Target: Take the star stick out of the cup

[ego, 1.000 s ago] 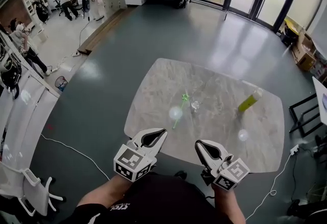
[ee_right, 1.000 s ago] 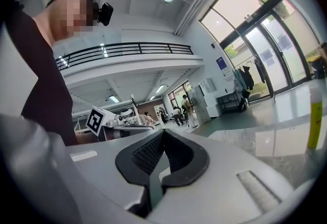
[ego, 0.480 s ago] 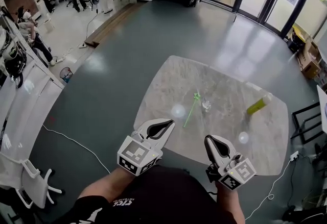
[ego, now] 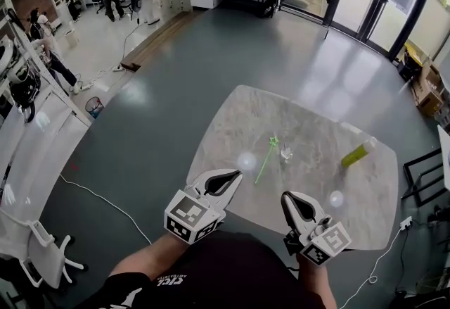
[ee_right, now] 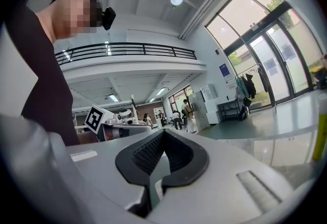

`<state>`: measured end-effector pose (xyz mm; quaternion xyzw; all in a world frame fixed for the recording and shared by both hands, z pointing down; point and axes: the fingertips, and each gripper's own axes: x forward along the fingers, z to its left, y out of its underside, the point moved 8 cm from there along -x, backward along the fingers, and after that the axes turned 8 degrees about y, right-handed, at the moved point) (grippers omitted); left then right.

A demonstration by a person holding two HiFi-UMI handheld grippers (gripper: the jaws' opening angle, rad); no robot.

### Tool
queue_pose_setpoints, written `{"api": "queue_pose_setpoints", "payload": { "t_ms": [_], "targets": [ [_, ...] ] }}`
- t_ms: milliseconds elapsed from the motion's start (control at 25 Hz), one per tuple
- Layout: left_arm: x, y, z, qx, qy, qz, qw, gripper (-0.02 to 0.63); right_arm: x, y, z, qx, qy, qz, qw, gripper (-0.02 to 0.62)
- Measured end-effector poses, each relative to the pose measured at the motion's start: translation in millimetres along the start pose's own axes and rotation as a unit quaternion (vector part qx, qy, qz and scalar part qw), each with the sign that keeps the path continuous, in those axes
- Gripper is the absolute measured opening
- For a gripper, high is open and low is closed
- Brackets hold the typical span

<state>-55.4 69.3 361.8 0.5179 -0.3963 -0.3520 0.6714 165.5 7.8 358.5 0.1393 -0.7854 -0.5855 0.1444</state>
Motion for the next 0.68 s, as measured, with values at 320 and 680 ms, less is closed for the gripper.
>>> {"api": "queue_pose_setpoints", "payload": {
  "t_ms": [320,680],
  "targets": [
    [-2.9,1.7,8.1,-0.007,-0.008,0.001,0.9999,0.003,7.6,-5.3,-1.6,0.021,-0.003,-0.019,1.0,0.012],
    [-6.8,1.0,17.2,-0.015,-0.015,0.001,0.9998,0.003,15.5,-5.6,0.3,0.018,-0.007,-0.018,1.0,0.012]
  ]
}}
